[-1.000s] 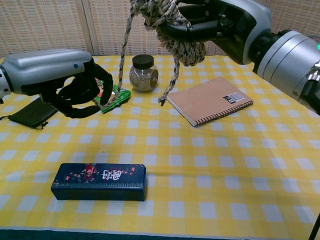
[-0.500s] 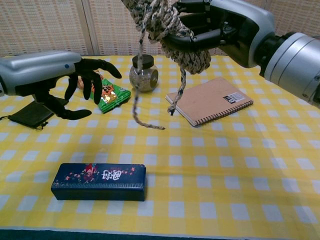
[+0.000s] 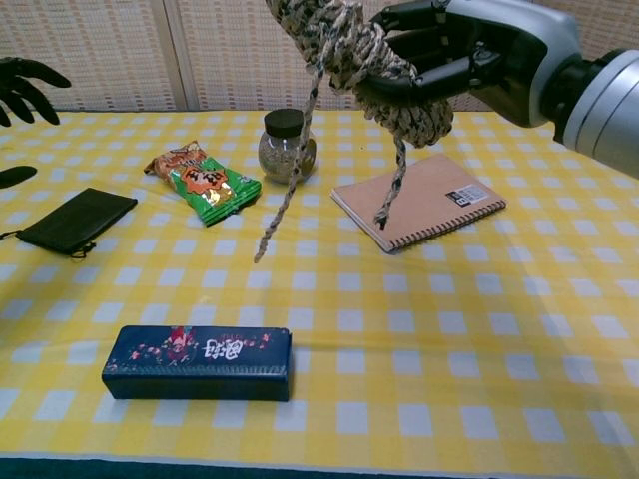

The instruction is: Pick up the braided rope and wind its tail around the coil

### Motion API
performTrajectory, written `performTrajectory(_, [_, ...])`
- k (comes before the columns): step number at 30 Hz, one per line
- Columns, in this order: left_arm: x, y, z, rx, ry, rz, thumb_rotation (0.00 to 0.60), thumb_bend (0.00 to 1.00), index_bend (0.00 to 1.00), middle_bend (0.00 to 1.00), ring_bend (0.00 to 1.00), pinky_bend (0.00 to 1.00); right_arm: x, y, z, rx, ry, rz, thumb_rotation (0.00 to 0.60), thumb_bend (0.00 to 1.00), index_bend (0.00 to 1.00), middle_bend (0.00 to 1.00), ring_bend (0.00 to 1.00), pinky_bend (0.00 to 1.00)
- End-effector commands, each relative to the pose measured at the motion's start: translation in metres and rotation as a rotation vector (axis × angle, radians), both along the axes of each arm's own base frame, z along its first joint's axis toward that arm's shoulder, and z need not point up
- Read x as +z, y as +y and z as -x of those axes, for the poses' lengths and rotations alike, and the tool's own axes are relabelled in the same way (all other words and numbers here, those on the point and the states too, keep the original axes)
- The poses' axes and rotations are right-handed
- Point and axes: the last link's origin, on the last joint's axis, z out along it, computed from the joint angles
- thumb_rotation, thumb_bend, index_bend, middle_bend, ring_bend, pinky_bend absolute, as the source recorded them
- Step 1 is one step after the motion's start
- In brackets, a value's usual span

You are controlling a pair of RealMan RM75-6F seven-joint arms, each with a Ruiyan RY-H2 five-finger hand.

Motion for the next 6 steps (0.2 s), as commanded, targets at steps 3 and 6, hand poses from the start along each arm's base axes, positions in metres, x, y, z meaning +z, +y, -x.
performTrajectory(3, [0.017, -0.023, 0.039, 0.091, 0.007, -0.032, 0.600, 0.35, 0.21, 0.34, 0.31, 0.33, 0.007, -0.001, 0.007, -0.024, 0.022, 0.000, 0.600, 0.64, 0.89, 0.73, 0.77, 0.68])
performTrajectory(6, [0.022, -0.041, 0.054, 0.153, 0.008, -0.050, 0.600, 0.35, 0.21, 0.33, 0.31, 0.32, 0.011, -0.001, 0.009, -0.036, 0.028, -0.003, 0.600, 0.64, 0.89, 0.73, 0.76, 0.68])
